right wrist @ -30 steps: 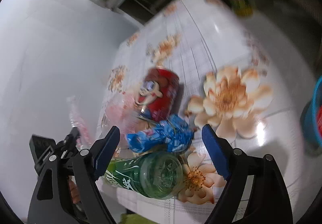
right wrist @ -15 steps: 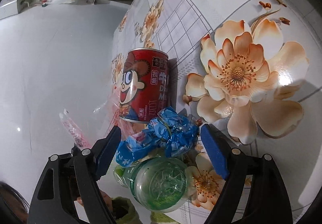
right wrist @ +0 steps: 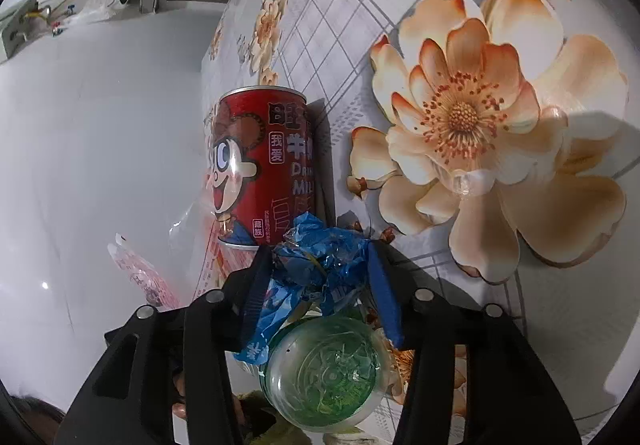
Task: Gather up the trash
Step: 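Grasp the blue wrapper with the right tool while the left tool grasps a clear bag, then carry both items over the blue wastebasket and open both tools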
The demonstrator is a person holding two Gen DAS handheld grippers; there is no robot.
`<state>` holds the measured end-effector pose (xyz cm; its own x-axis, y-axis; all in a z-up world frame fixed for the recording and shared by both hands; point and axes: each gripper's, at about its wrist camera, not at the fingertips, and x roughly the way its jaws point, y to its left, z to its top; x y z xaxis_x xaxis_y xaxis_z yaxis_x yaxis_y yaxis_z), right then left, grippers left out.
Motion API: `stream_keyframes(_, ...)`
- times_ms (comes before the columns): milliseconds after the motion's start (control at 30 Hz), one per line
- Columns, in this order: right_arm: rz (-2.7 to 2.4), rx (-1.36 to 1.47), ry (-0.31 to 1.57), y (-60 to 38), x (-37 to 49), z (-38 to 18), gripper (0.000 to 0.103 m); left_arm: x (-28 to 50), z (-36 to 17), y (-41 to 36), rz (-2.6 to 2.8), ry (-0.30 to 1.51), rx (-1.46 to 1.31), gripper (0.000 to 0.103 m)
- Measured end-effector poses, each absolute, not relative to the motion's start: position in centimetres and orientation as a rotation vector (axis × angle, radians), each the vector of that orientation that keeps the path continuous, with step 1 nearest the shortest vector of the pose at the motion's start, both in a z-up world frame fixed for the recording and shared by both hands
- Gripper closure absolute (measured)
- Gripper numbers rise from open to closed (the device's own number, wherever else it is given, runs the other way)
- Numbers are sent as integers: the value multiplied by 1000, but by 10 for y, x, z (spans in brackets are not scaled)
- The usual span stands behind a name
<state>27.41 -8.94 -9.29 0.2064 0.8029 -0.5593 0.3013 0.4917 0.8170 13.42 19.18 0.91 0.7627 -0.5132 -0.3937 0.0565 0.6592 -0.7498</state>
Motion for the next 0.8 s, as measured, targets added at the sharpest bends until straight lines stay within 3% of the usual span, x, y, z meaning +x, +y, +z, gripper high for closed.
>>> stream_keyframes(267, 431, 1103, 1319, -107, 264, -91, 67, 134, 12, 192, -351, 621, -794, 100)
stream_keyframes(800, 449, 1239, 1030, -186, 225, -46, 68, 132, 55, 153, -478, 556, -712, 100)
